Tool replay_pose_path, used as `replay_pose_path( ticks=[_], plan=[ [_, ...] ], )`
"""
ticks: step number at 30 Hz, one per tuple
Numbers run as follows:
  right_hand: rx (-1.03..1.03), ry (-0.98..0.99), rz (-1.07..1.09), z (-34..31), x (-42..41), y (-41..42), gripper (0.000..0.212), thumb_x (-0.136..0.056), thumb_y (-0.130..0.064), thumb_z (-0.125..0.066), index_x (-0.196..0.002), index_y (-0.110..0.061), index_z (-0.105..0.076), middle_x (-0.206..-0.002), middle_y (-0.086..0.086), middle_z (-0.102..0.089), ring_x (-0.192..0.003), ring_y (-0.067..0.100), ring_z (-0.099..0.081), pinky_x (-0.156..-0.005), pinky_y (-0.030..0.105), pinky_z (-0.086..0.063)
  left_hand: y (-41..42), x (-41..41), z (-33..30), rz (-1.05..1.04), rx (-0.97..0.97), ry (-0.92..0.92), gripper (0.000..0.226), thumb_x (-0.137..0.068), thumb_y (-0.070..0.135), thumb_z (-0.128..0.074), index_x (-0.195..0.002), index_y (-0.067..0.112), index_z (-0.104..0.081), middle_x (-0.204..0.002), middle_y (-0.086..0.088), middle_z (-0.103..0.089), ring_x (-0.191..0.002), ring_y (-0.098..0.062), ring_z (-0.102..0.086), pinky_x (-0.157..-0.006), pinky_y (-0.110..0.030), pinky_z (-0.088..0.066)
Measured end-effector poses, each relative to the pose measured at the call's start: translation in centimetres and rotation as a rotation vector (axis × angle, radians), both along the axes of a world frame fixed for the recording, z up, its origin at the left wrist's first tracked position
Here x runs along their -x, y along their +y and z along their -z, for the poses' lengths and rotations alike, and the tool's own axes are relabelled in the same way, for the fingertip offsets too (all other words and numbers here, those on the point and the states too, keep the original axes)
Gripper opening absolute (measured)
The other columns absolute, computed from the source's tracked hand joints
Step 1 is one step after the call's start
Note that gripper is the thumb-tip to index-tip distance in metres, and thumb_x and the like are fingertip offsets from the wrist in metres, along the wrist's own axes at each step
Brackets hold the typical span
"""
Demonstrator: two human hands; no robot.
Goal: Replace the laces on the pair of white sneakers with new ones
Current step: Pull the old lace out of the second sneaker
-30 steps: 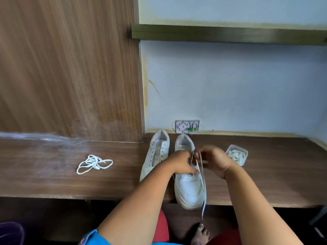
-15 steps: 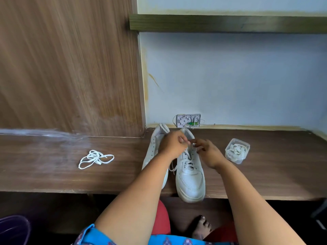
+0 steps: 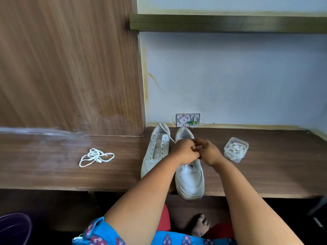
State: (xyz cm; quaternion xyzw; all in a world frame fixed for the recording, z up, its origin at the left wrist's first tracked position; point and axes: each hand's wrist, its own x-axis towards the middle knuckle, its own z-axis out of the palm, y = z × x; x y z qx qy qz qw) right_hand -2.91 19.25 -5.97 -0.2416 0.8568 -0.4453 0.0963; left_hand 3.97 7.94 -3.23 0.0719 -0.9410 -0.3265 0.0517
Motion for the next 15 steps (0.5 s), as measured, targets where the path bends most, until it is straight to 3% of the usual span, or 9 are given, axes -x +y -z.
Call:
replay_pose_path(
  ticks=[2,3,7,9,12,14,15],
  plan=[
    [0.138,-0.192,0.009,0.1,0.0,0.1,0.049,-0.089,0.007,-0.037,-0.122,-0.017,-0.064,-0.117,0.018,-0.059,-0.095,0.024,-0.063,-0.069,0.025,-0.054,-0.6,-0.2,-0.1,-0.078,-0.252,-0.005,0.025,-0.084,0.020,-0.061,-0.060,0.017,-0.055,-0.062,0.001,-0.054,-0.062,-0.014,-0.053,-0.059,-0.024,-0.038],
    [0.160,-0.219,0.013,0.2,0.1,0.1,0.050,-0.089,0.007,-0.036,-0.121,-0.019,-0.065,-0.120,0.018,-0.057,-0.095,0.024,-0.063,-0.065,0.024,-0.055,-0.9,-0.2,-0.2,-0.085,-0.252,0.002,0.026,-0.085,0.022,-0.062,-0.060,0.018,-0.054,-0.061,0.003,-0.053,-0.060,-0.011,-0.051,-0.058,-0.023,-0.038],
    [0.201,-0.251,0.025,0.1,0.0,0.3,0.054,-0.088,0.009,-0.033,-0.120,-0.020,-0.065,-0.120,0.013,-0.052,-0.096,0.024,-0.060,-0.069,0.028,-0.056,-1.2,-0.1,0.0,0.038,0.165,-0.065,0.015,-0.080,0.020,-0.071,-0.076,0.008,-0.064,-0.075,-0.006,-0.062,-0.074,-0.020,-0.058,-0.062,-0.026,-0.040],
    [0.177,-0.249,0.022,0.1,0.1,0.2,0.055,-0.087,0.006,-0.033,-0.119,-0.024,-0.066,-0.118,0.011,-0.053,-0.096,0.024,-0.059,-0.077,0.034,-0.057,-0.8,0.1,0.1,0.076,0.234,-0.088,0.013,-0.081,0.013,-0.067,-0.072,0.008,-0.059,-0.076,-0.012,-0.061,-0.081,-0.027,-0.061,-0.061,-0.026,-0.038],
    [0.183,-0.241,0.009,0.4,0.3,0.2,0.056,-0.082,-0.001,-0.038,-0.105,-0.041,-0.069,-0.119,0.012,-0.056,-0.104,0.030,-0.061,-0.086,0.044,-0.057,-1.2,0.1,0.4,0.025,-0.035,-0.041,0.023,-0.077,0.009,-0.068,-0.060,0.014,-0.054,-0.067,-0.005,-0.054,-0.066,-0.018,-0.052,-0.055,-0.023,-0.034],
    [0.189,-0.245,0.005,0.5,0.4,0.2,0.055,-0.082,0.002,-0.039,-0.104,-0.040,-0.068,-0.118,0.013,-0.058,-0.104,0.030,-0.062,-0.086,0.042,-0.057,-1.9,-0.2,0.5,-0.065,-0.380,-0.074,0.022,-0.075,0.010,-0.067,-0.059,0.014,-0.053,-0.058,-0.002,-0.045,-0.057,-0.014,-0.042,-0.058,-0.025,-0.033],
    [0.198,-0.256,0.009,0.3,0.3,0.3,0.055,-0.084,0.005,-0.039,-0.108,-0.036,-0.067,-0.118,0.012,-0.058,-0.103,0.028,-0.062,-0.084,0.039,-0.057,-2.0,-0.4,0.3,-0.113,-0.454,-0.118,0.022,-0.074,0.013,-0.066,-0.058,0.014,-0.052,-0.055,-0.001,-0.043,-0.055,-0.014,-0.040,-0.058,-0.026,-0.033]
  ],
)
